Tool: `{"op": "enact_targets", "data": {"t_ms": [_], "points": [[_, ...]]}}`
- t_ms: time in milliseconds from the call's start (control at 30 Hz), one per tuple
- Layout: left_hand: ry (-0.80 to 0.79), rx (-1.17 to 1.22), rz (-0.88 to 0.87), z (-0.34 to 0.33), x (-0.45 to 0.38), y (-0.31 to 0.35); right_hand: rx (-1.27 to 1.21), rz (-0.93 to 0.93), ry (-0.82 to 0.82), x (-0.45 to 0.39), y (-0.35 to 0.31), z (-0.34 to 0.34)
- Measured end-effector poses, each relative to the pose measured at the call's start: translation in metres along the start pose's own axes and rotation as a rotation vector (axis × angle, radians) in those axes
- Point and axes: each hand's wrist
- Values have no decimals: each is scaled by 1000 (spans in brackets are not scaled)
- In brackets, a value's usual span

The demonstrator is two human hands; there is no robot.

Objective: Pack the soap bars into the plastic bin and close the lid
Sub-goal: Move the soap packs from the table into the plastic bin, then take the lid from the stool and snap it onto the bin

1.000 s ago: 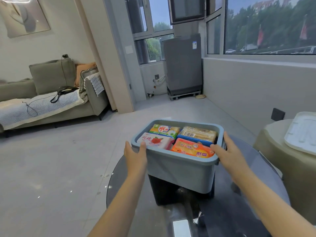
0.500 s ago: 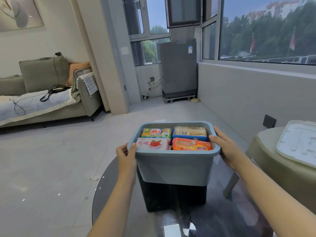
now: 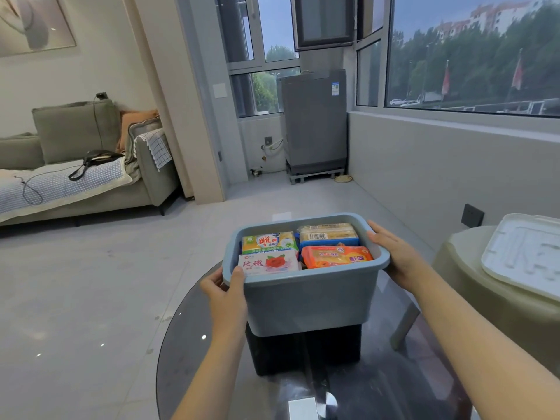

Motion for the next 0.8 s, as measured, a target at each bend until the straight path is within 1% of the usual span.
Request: {"op": "enact_targets", "data": {"t_ms": [133,200,267,333,400,467,567,633,800], "points": [[7,-56,-12,0,1,3,25,-18,64,6,1,0],[38,-163,-61,0,3,5,89,-27,90,12,-2,1],[63,-344,-184,-3,6,10,157,-20,89,19,-3,5],[45,-491,-365,-13,13,19,213,-6,91,27,-3,9],[-46,-507,-483,-31,23,30,267,10,112,37,-1,11],[-174,-450,-501,-56,38,41,373,69,163,47,-1,15],[-342,-391,-515,-99,61,49,552,205,278,59,-7,31],[-429,-360,-565,-128,74,51,581,249,342,66,-10,48],[-618,-360,-639,-192,109,41,630,246,548,81,-8,100]]}}
Point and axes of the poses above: each hand's wrist, its own x-axis away from the middle knuckle, its own z-axis out of the back of the hand, y = z × x, and after that the axes turned 4 degrees about -z, right-handed
